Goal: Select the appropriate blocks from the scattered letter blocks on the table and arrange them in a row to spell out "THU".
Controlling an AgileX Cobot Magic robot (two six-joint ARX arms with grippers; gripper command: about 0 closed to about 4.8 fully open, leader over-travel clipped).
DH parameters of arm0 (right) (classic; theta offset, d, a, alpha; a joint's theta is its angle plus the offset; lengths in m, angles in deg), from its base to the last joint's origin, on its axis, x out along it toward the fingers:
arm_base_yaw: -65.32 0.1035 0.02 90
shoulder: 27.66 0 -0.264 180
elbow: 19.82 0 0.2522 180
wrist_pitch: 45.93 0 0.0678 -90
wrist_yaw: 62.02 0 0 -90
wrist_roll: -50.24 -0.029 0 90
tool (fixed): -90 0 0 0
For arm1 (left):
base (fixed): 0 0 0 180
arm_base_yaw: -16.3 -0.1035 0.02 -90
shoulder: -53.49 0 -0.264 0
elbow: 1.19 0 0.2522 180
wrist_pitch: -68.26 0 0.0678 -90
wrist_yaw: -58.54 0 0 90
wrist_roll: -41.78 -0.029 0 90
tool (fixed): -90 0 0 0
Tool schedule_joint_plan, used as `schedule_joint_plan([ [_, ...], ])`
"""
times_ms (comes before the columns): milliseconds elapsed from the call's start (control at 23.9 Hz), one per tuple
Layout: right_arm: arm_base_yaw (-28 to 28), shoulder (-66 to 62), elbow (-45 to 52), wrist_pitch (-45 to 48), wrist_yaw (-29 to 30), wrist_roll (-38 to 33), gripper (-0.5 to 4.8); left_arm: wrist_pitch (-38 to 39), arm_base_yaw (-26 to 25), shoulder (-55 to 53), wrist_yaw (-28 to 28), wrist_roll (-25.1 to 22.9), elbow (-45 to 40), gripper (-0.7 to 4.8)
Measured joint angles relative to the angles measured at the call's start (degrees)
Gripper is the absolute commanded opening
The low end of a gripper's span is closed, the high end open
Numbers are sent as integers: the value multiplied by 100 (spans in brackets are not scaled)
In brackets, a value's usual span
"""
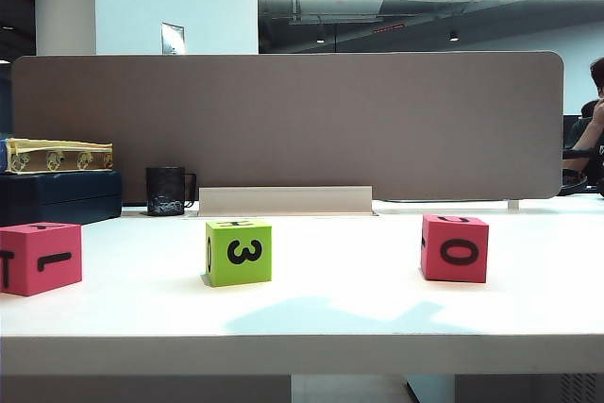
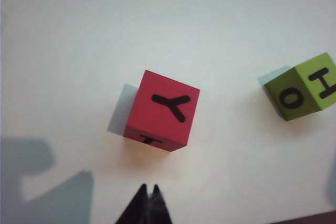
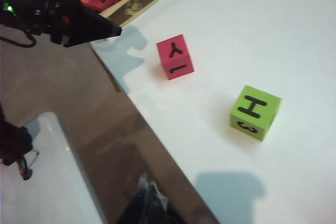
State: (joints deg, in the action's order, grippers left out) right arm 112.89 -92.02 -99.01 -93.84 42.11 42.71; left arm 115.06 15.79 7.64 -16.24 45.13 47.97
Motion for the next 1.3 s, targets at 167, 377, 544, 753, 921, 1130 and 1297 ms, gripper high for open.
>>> schedule_joint_plan([
  [167,-35,-50,-44,-90,-264,96,-5,-42,0,-761,-2,-229,402,-6],
  [377,-44,-68,-44,-83,-527,188,-5,-79,0,-1690,33,-232,975,-6],
  [544,-57,-219,-48,-90,-682,273,-5,-55,52,-2299,42,-232,1338,-6],
  [753,-57,-448,-68,-131,-682,291,-5,-107,435,-2555,13,-319,1491,-6],
  [921,-57,-459,-76,-125,-684,334,-5,-190,507,-2765,-122,-358,1523,-6],
  [1130,-57,-457,-90,-120,-662,356,-5,-225,507,-2855,-136,-361,1550,-6],
  [1297,-57,-457,-90,-122,-662,422,-5,-339,507,-3077,-131,-378,1552,-6],
])
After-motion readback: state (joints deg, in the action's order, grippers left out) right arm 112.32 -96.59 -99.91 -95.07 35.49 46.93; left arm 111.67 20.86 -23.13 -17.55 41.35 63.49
